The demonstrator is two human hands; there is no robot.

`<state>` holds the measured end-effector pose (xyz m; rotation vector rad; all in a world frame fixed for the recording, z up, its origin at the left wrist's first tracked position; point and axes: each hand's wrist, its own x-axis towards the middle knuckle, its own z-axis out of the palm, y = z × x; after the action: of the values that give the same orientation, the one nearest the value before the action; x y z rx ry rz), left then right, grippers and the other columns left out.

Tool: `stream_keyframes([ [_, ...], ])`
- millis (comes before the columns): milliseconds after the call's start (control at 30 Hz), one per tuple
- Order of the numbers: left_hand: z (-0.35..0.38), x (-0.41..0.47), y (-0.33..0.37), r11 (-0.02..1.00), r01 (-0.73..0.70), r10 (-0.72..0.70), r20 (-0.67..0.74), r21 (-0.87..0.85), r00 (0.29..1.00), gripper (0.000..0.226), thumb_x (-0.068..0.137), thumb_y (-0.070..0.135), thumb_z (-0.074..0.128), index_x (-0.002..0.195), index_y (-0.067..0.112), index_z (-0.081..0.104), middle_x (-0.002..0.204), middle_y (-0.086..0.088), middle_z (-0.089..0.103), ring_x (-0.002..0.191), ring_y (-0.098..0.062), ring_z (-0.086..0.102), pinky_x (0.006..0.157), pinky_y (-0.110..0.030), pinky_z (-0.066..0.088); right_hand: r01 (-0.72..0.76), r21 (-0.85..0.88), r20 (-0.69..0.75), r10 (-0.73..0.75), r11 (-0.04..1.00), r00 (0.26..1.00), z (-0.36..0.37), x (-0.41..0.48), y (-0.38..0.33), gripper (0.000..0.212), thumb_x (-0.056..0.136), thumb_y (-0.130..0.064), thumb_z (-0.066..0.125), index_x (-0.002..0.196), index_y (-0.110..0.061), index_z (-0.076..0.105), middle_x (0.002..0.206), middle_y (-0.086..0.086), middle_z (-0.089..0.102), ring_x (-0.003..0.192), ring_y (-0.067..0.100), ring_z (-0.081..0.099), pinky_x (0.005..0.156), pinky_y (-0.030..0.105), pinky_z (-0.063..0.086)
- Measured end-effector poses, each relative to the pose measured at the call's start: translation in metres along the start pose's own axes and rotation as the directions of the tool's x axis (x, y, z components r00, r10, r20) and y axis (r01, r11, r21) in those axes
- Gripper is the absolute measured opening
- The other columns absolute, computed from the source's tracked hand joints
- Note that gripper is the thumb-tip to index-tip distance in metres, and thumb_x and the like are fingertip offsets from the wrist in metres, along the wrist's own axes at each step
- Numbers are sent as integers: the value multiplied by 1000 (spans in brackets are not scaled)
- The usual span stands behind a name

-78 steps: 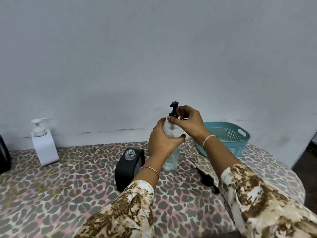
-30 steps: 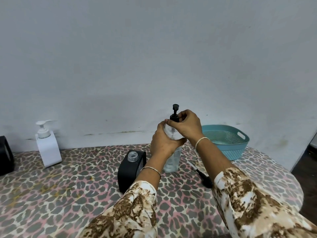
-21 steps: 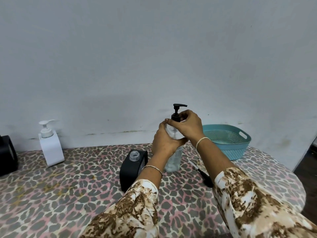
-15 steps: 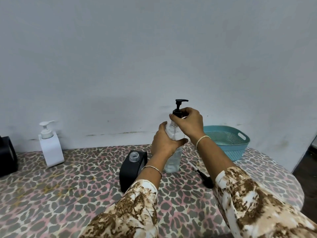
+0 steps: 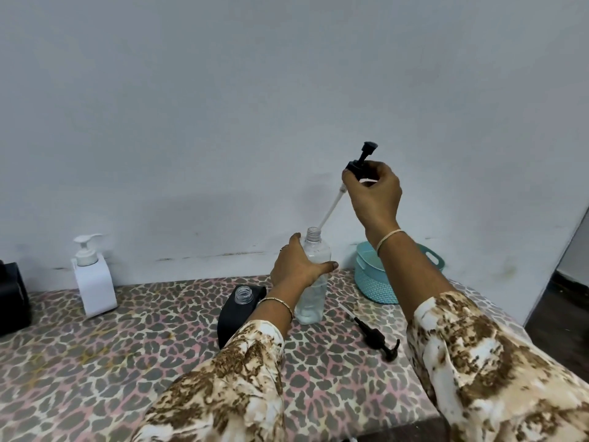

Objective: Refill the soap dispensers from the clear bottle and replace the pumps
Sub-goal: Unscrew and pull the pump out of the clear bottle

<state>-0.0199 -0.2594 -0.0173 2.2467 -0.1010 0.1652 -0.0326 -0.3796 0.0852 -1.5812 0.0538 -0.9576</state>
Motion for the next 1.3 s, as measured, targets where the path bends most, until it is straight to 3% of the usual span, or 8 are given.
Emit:
stream_keyframes([
  [133, -8, -1, 3, 1000, -19, 18, 62, 11, 998, 105, 61, 57, 82, 145, 18, 33, 141, -6, 51, 126, -28, 50, 102, -42, 44, 23, 51, -47, -21, 998, 999, -18, 7, -19, 23, 76, -22, 75, 95, -20, 62, 83, -16, 65, 58, -11, 56, 64, 14, 48],
  [233, -11, -3, 8, 999, -37, 36, 73, 9, 997, 106, 69, 49, 81, 150, 14, 23, 149, -8, 41, 135, -29, 41, 108, -39, 38, 38, 79, -87, -32, 996, 996, -32, 14, -27, 24, 74, -23, 77, 93, -20, 62, 85, -12, 67, 62, -9, 59, 65, 14, 49],
  [400, -9, -12, 4, 997, -78, 78, -18, -7, 997, 91, 77, 36, 77, 149, 12, 27, 148, -11, 42, 134, -29, 41, 106, -37, 37, 75, 185, -157, -46, 980, 987, -56, 11, -35, 25, 74, -18, 77, 94, -14, 63, 84, -8, 69, 65, -6, 62, 64, 13, 47],
  [567, 0, -32, -6, 993, -100, 92, -119, -58, 989, 71, 84, 26, 70, 145, 14, 35, 146, -8, 43, 133, -25, 41, 102, -32, 37, 113, 249, -231, -55, 962, 972, -78, -2, -30, 21, 74, -18, 77, 86, -22, 59, 84, -6, 67, 70, 0, 62, 70, 17, 49],
  [767, 11, -53, -27, 992, -116, 108, -136, -53, 985, 73, 84, 23, 70, 147, 16, 33, 144, -9, 45, 126, -27, 49, 105, -39, 41, 15, 231, -214, 36, 973, 976, -104, -26, 12, 26, 72, -14, 79, 88, -20, 59, 82, -6, 65, 70, 1, 61, 68, 15, 47],
  [933, 21, -72, -45, 995, -74, 75, 19, -60, 997, 59, 85, 15, 70, 139, 9, 44, 135, -9, 56, 122, -25, 54, 91, -22, 38, -116, 172, -211, 152, 978, 966, -124, -55, 64, 34, 72, -8, 81, 96, -15, 57, 87, -2, 65, 73, 1, 62, 73, 17, 50],
  [1133, 35, -86, -72, 997, -21, 7, 179, 78, 984, 60, 85, 23, 70, 139, 10, 45, 136, -9, 56, 120, -25, 55, 98, -28, 42, -301, 89, -197, 313, 950, 929, -140, -95, 122, 43, 72, -3, 81, 104, -13, 53, 97, 2, 66, 83, 6, 66, 85, 25, 54],
  [1300, 40, -91, -83, 929, -123, 29, 263, 349, 964, 61, 87, 45, 64, 137, 15, 45, 132, -8, 58, 115, -25, 57, 94, -37, 49, -372, 14, -218, 366, 928, 905, -147, -115, 155, 55, 71, -5, 82, 113, -15, 48, 89, -4, 62, 84, 13, 64, 82, 25, 52],
])
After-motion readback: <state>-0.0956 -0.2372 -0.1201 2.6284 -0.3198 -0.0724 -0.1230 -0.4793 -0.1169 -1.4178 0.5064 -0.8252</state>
